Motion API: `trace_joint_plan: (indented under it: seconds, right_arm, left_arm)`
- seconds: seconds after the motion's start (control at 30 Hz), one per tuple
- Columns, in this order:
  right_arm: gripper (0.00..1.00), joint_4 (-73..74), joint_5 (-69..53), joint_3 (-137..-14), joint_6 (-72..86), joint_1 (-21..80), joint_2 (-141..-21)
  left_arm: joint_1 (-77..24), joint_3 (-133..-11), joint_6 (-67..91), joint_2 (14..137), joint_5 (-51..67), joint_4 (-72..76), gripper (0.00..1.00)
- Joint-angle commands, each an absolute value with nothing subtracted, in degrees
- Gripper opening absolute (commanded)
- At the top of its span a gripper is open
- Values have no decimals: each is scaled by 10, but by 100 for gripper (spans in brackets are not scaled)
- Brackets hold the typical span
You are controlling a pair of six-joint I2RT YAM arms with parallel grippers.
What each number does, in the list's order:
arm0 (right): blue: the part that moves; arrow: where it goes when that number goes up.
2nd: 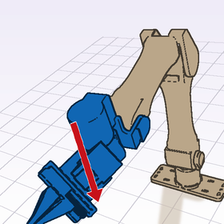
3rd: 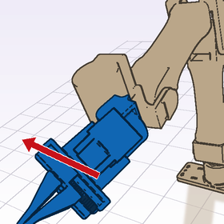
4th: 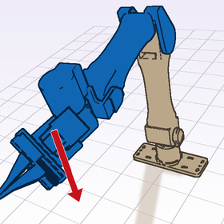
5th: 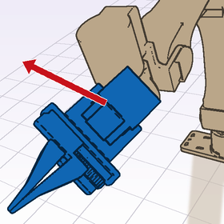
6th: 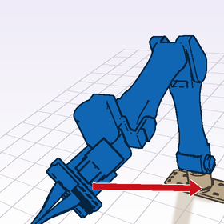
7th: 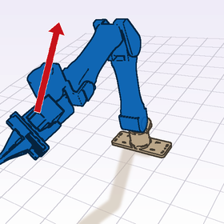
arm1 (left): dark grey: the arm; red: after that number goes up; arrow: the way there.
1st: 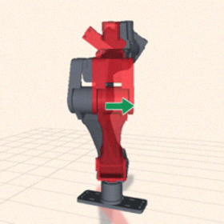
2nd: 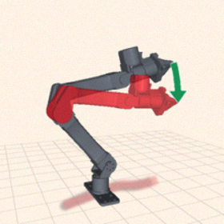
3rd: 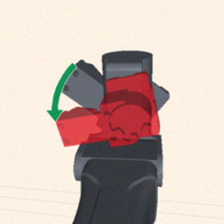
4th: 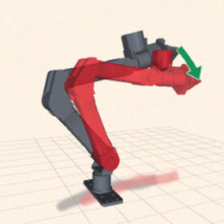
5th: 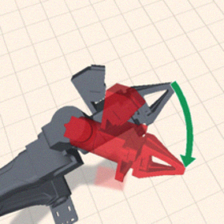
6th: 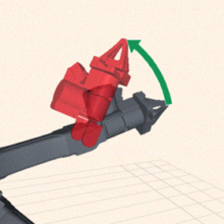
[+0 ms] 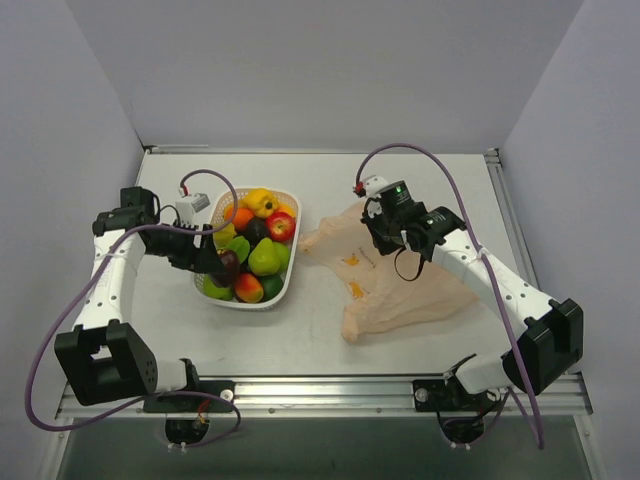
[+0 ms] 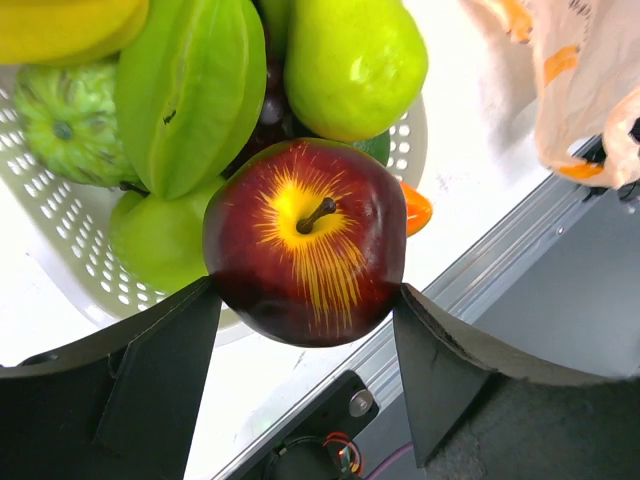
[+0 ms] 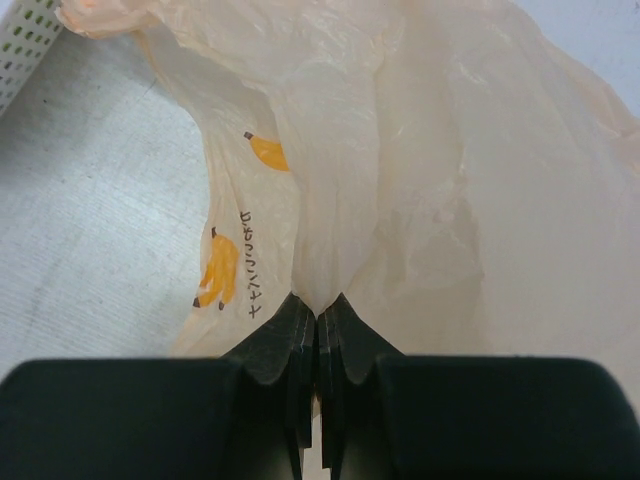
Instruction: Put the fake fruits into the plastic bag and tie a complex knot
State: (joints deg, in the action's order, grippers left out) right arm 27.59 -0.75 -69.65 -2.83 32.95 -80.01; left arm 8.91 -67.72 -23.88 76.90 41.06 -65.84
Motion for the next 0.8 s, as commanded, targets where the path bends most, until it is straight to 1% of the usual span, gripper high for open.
trace_joint_plan:
  seconds: [0.0, 0.13, 0.17, 0.27, 0.37, 0.4, 0.43, 0.5, 0.7, 0.77]
  right_arm:
    - [0, 278, -55, -735, 0, 314, -783]
    - [0, 287, -126, -761, 39, 297, -798]
    - [0, 287, -147, -771, 47, 289, -801]
    - [0, 291, -197, -787, 72, 267, -810]
    - [0, 294, -247, -795, 94, 244, -820]
    - [0, 294, -272, -796, 98, 229, -823]
    - [0, 296, -285, -796, 98, 222, -824]
    - [0, 301, -307, -794, 94, 199, -819]
    - [0, 327, -308, -788, 48, 152, -786]
    - [0, 329, -346, -785, 40, 130, -780]
  left_arm:
    - [98, -714, -207, 736, 447, -646, 52]
    - [97, -730, -172, 714, 518, -620, 53]
    - [91, -730, -160, 708, 532, -588, 54]
    - [60, -734, -113, 692, 519, -522, 55]
    - [-13, -746, -78, 694, 491, -464, 57]
    - [-51, -747, -56, 699, 470, -446, 58]
    - [-66, -751, -45, 704, 462, -412, 58]
    - [-104, -767, -14, 728, 447, -390, 59]
    - [-124, -823, 40, 778, 454, -344, 59]
    - [-124, -827, 47, 777, 456, -329, 59]
